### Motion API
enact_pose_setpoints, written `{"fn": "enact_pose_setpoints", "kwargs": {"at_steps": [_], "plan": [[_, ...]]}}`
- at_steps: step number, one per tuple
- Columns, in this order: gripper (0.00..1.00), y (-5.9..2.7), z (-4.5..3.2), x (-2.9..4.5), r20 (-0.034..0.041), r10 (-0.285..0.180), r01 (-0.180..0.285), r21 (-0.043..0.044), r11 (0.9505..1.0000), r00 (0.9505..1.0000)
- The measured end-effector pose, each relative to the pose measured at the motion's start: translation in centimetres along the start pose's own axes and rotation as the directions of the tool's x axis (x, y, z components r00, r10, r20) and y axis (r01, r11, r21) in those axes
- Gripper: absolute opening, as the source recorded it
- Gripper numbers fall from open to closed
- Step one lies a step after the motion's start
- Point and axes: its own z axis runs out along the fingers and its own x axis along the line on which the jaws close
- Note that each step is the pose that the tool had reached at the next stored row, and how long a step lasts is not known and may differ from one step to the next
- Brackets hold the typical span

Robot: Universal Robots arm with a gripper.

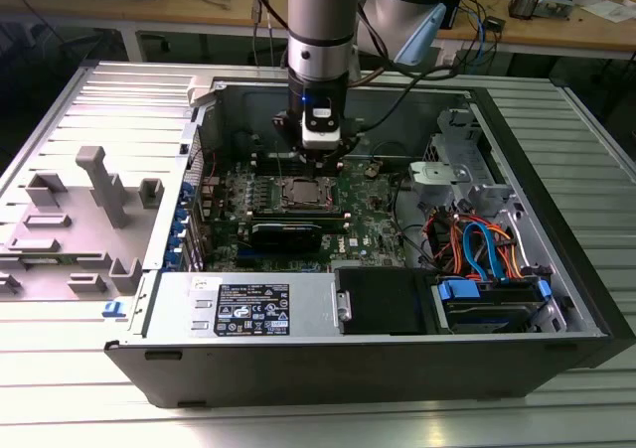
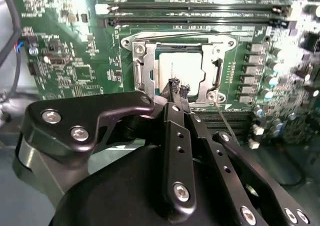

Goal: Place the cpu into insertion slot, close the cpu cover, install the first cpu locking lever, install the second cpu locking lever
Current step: 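Install the first cpu locking lever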

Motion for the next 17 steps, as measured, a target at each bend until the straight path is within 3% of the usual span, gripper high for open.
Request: {"fn": "enact_pose_setpoints", "kwargs": {"at_steps": [2,5,7,8,12,13,15,17], "plan": [[0.11,0.0,0.02,0.0,0.0001,-0.036,0.036,-0.0006,0.9993,0.9993],[0.11,0.0,0.07,0.0,0.0003,-0.113,0.113,-0.0019,0.9936,0.9936],[0.11,0.0,0.11,0.0,0.0005,-0.182,0.182,-0.0032,0.9832,0.9832],[0.11,0.0,0.13,0.01,0.0006,-0.22,0.22,-0.004,0.9755,0.9755],[0.11,0.0,0.14,0.01,0.0,-0.292,0.292,-0.0057,0.9566,0.9566],[0.11,0.0,0.14,0.0,-0.0002,-0.32,0.32,-0.006,0.9474,0.9474],[0.11,0.0,0.15,0.01,-0.0001,-0.337,0.337,-0.0063,0.9417,0.9417],[0.11,-0.01,0.15,0.05,-0.0001,-0.337,0.337,-0.0064,0.9416,0.9416]]}}
